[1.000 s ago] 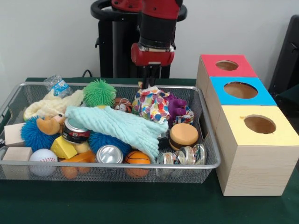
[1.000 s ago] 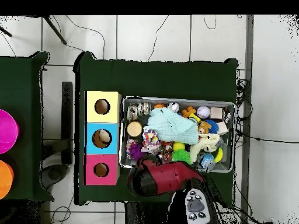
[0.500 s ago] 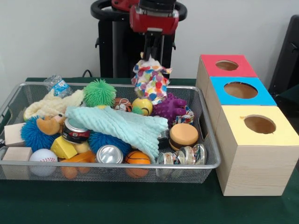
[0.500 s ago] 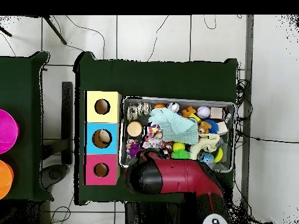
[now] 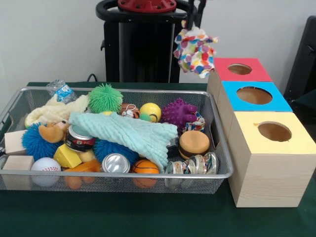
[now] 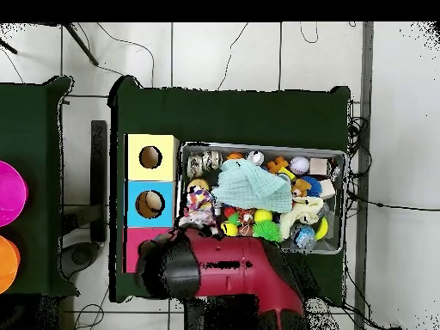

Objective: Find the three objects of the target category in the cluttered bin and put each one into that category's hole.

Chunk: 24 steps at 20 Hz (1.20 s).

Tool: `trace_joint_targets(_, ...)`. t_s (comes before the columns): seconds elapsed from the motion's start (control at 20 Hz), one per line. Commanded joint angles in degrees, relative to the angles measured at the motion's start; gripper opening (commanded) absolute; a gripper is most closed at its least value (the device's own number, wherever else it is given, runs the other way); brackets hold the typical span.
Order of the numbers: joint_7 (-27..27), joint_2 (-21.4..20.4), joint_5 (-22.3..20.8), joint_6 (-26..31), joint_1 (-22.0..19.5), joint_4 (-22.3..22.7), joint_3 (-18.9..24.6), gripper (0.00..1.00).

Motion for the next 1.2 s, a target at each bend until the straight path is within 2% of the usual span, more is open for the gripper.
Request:
trace_joint_targets(0.05,6.39,0.90,2.28,5.77,2.28,-2.76,3.74,0.00)
trace_joint_targets(0.3,8.92,4.26,1.36,3.80,4.93,-5.70,2.06,0.00)
trace_joint_targets(0.6,13.92,11.42,-0.54,-2.77,9.12,-9.25,-0.56,0.00)
trace_joint_targets(0.8,14.44,14.16,-0.15,-2.78,10.75,-12.46,-1.76,0.00)
trace_joint_targets(1.2,16.07,18.96,0.12,-6.29,13.46,-15.65,-4.15,0.00)
